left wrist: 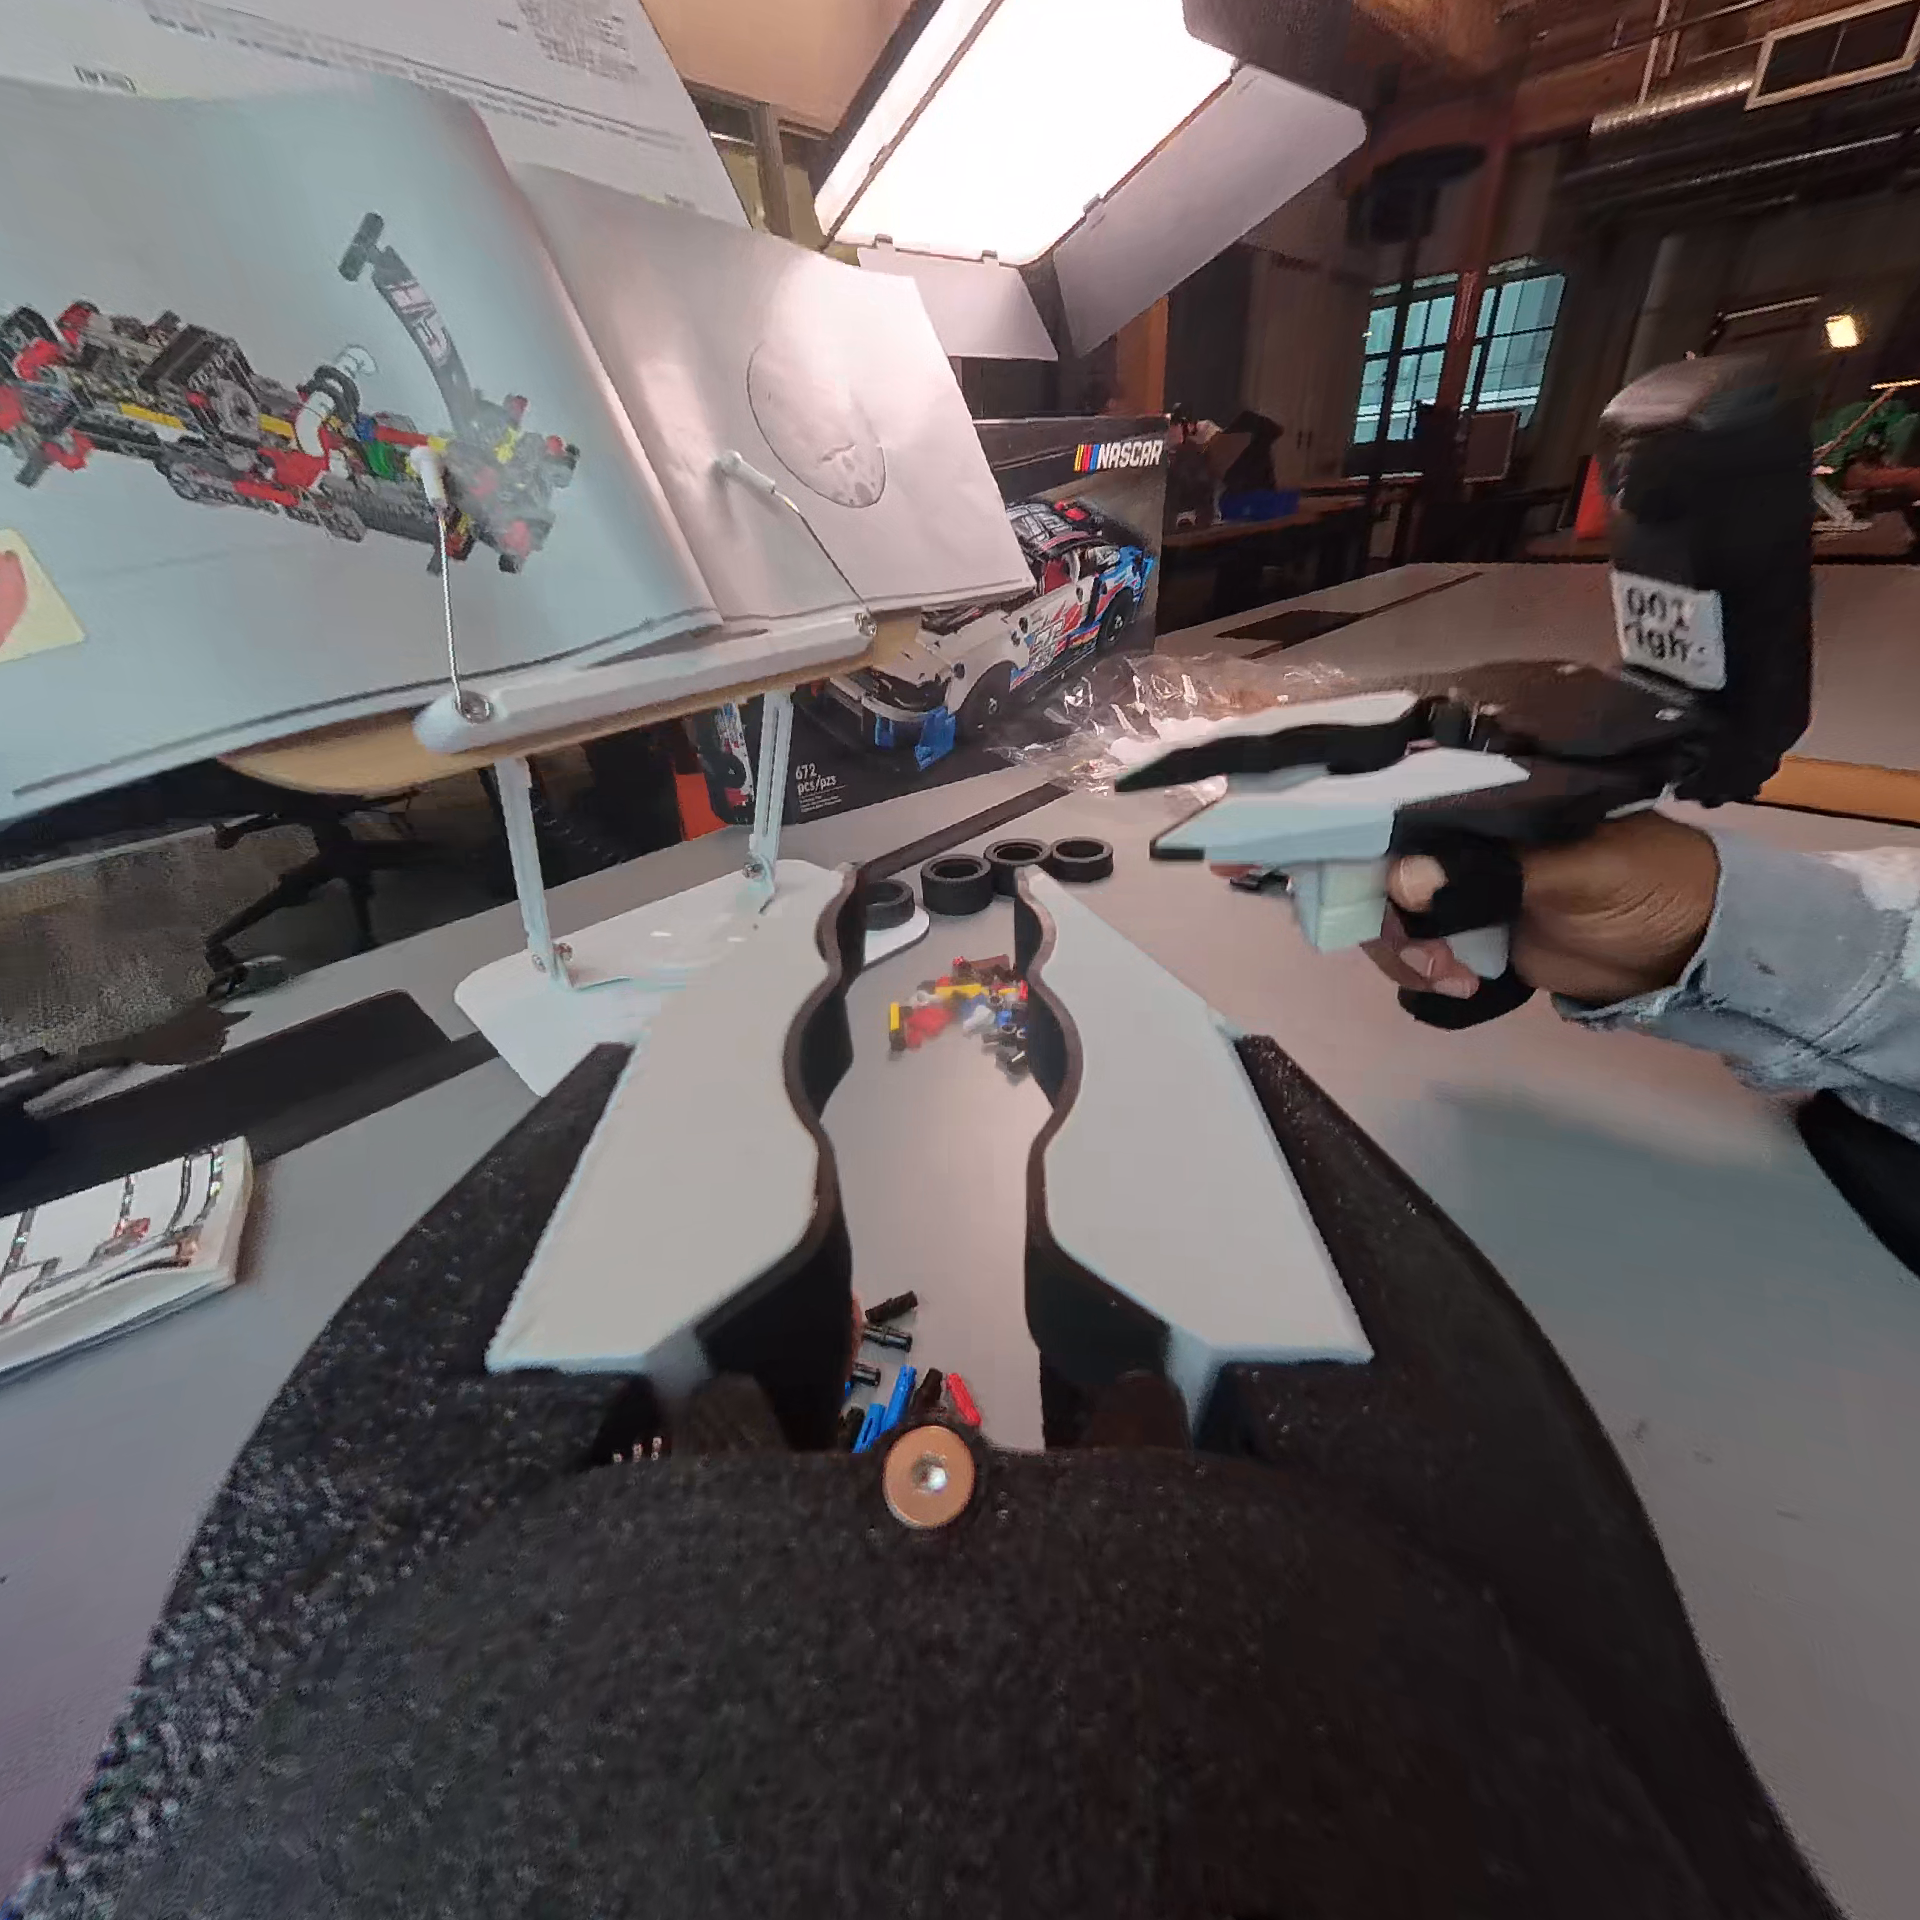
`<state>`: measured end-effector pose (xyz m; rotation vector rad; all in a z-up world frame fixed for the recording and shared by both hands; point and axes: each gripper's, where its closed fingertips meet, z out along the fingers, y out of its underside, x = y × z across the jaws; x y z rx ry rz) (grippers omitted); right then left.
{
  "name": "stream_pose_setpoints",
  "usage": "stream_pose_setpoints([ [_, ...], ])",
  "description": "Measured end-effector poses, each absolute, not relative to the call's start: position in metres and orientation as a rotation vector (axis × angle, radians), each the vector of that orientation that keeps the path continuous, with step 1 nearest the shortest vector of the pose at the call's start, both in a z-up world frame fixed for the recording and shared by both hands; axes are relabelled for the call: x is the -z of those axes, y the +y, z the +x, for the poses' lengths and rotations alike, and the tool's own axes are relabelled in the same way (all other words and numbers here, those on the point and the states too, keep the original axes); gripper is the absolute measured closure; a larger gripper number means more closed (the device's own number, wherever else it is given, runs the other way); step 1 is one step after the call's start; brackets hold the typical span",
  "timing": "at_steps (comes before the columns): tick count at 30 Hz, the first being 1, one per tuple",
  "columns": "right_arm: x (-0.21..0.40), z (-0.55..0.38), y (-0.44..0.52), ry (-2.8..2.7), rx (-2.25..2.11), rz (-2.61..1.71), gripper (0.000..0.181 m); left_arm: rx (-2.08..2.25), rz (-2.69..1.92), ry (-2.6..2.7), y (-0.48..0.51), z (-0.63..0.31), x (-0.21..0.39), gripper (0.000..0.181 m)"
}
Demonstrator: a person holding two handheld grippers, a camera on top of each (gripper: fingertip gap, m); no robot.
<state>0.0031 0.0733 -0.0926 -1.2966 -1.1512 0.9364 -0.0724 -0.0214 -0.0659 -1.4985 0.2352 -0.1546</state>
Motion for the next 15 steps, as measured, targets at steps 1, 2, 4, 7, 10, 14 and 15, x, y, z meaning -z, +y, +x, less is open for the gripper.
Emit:
stream_pose_setpoints([
  [1, 0.088, 0.008, 0.080, -1.120, -0.919, -1.291, 0.137, 0.167, -1.509, 0.226, -0.022, -0.072, 0.075, 0.157],
  [2, 0.084, 0.012, 0.087, -1.086, -0.904, -1.289, 0.140, 0.195, -1.522, 0.217, -0.023, -0.072, 0.082, 0.158],
  [4, 0.079, 0.023, 0.102, -1.012, -0.877, -1.298, 0.151, 0.219, -1.557, 0.189, -0.026, -0.075, 0.091, 0.159],
  [7, 0.081, 0.034, 0.121, -0.948, -0.851, -1.330, 0.164, 0.188, -1.599, 0.136, -0.026, -0.087, 0.097, 0.155],
  [10, 0.091, 0.041, 0.136, -0.915, -0.829, -1.384, 0.181, 0.207, -1.640, 0.110, -0.026, -0.091, 0.101, 0.152],
  [14, 0.111, 0.040, 0.145, -0.925, -0.798, -1.463, 0.181, 0.244, -1.665, 0.126, -0.026, -0.087, 0.106, 0.149],
  [15, 0.117, 0.040, 0.147, -0.933, -0.777, -1.485, 0.181, 0.244, -1.668, 0.129, -0.026, -0.086, 0.107, 0.147],
])
